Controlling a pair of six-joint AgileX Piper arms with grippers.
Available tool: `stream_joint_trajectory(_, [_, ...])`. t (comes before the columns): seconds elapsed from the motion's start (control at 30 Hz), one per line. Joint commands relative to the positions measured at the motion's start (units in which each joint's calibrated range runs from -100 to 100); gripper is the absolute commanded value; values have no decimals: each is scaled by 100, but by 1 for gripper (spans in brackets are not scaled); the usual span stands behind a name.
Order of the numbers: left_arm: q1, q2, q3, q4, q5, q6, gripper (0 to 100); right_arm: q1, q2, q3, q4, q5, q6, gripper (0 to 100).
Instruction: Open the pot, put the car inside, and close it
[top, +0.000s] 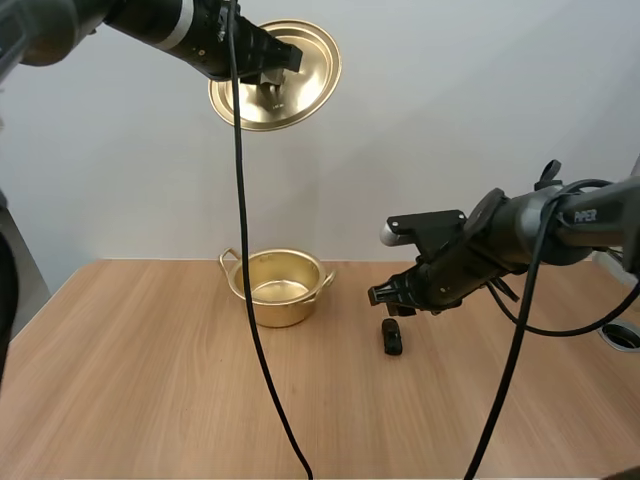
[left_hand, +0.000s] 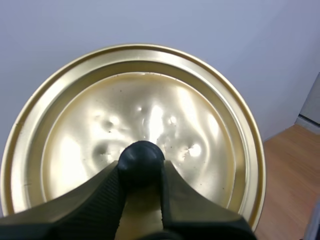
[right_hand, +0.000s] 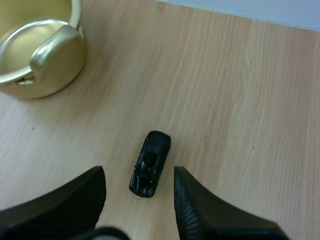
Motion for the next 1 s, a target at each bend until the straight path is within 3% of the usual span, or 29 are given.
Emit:
stream_joint_trajectory(0.0, [3,-2,-4,-4,59,-18,0,2,200,-96,305,20,-229,72])
stream_joint_trajectory(0.13, [3,-2,-4,-4,190,-132,0,2,468,-168,474,-17,-429,73])
stream_joint_trajectory(0.27, [3,-6,-4,-4,296,-176,0,2,829,-182,516,-224,-468,82])
stream_joint_trajectory(0.5, [3,-89,-4,-52,314,-176,0,12,1342,-182,559,-473,-612,81])
stream_joint_trajectory(0.6, [3,-127,-4,-79,314,-176,0,115,1596,-182,539,-708,-689,74])
stream_joint_trajectory(0.67, [3,-143,-4,-91,314,-176,0,234,1774,-182,458,-902,-715,61])
stream_joint_trajectory(0.7, [3,-158,-4,-91,314,-176,0,286,1817,-182,338,-996,-707,46])
stream_joint_trajectory(0.77, [3,-189,-4,-91,314,-176,0,363,1861,-182,162,-1119,-685,2])
stream_joint_trajectory(0.97, [3,-303,-4,-91,373,-176,0,376,1135,-708,315,-1599,-685,0])
